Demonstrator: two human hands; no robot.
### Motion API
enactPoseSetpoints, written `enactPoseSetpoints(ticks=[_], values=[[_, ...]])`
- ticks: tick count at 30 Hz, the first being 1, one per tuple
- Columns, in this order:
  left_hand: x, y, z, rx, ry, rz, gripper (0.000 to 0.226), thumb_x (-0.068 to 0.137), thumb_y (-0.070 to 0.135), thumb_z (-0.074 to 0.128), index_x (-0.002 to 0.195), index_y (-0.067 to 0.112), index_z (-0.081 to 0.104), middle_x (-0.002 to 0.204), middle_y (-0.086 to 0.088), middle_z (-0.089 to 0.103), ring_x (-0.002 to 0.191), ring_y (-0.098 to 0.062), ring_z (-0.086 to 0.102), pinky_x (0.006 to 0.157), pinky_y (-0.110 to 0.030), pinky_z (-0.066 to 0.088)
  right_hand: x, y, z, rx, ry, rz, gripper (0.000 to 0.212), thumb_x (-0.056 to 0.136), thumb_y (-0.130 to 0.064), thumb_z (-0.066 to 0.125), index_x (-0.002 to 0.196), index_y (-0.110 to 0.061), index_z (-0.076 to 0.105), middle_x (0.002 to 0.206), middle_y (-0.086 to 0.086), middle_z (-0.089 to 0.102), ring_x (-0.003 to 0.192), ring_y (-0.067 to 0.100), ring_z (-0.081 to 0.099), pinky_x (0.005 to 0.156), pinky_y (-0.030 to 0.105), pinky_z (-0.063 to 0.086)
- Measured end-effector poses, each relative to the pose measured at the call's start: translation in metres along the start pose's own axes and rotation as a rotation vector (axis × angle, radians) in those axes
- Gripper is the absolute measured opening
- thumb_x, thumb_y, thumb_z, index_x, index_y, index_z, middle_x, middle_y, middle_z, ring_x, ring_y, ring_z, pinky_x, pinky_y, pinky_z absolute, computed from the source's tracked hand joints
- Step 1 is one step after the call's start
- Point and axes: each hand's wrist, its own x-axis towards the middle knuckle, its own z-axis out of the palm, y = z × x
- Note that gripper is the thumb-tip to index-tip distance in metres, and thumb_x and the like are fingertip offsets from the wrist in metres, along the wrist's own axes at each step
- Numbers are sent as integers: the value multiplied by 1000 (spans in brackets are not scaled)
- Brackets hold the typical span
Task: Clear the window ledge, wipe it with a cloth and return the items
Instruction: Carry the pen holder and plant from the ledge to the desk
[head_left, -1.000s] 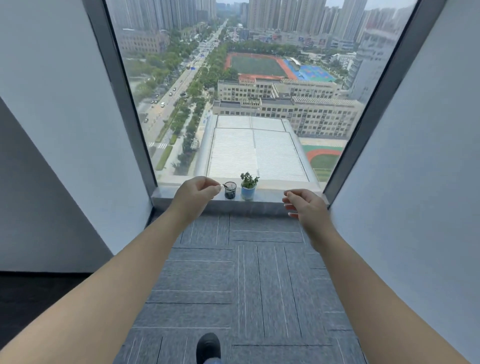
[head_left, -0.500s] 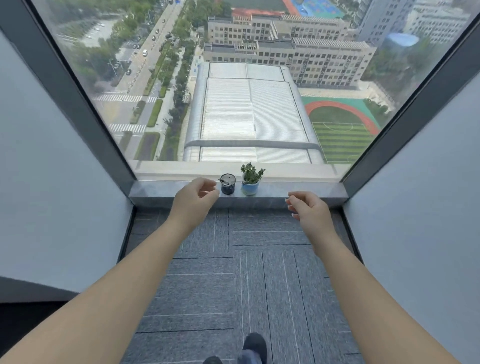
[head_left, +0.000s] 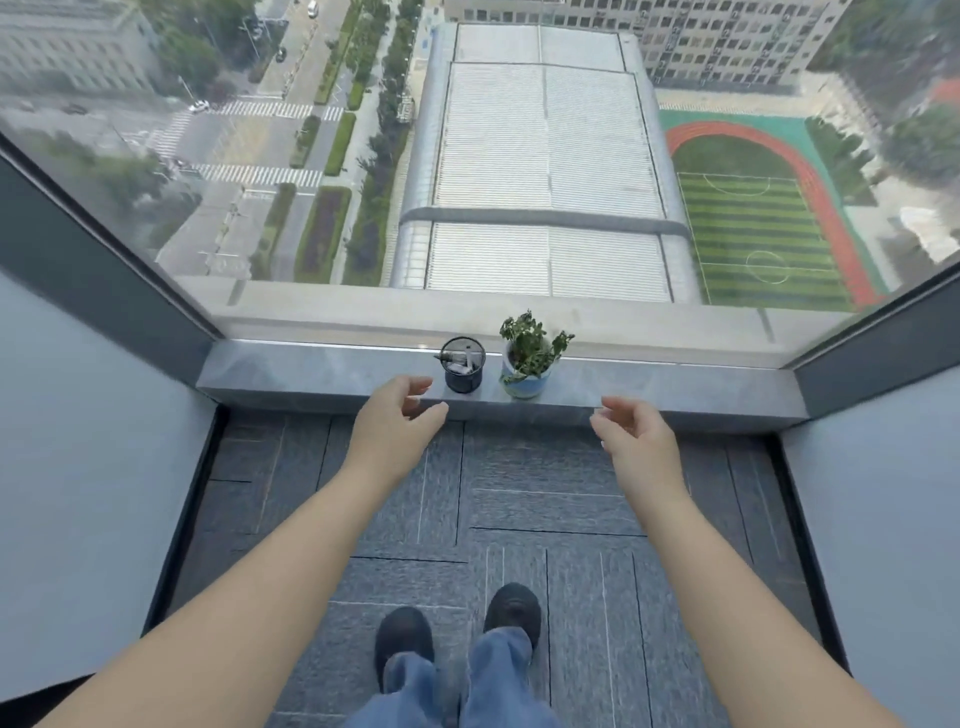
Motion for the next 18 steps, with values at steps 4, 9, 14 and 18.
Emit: enactPoseSetpoints(ticks=[4, 9, 14, 18], values=[[70, -71, 56, -5, 0, -12, 45, 82, 18, 57, 125, 13, 43, 134, -7, 45, 112, -14, 43, 93, -27, 33, 79, 68, 32, -16, 31, 6, 39, 88, -10, 56, 125, -10, 45, 114, 2, 49, 101, 13, 47, 76, 22, 38], [158, -171, 125, -60, 68, -2, 78, 77, 18, 65, 138, 12, 17, 147, -10, 24, 132, -22, 30, 108, -34, 27, 177, 166, 82, 22, 67, 8, 62, 85, -12, 61, 138, -12, 27, 143, 6, 36, 125, 15, 40, 96, 27, 35], [238, -253, 182, -129, 71, 36, 99, 72, 21, 71, 141, 18, -1, 155, -5, 7, 141, -18, 12, 118, -38, 15, 270, 235, 124, 40, 88, -69, 90, 79, -16, 69, 145, -14, 9, 156, 3, 14, 143, 17, 18, 111, 31, 23], [287, -279, 206, -174, 77, 33, 105, 67, 23, 76, 141, 18, 1, 155, -4, 7, 142, -16, 9, 118, -39, 13, 324, 261, 144, 60, 103, -118, 106, 74, -19, 74, 146, -18, -4, 158, -1, 2, 145, 15, 6, 116, 34, 16]])
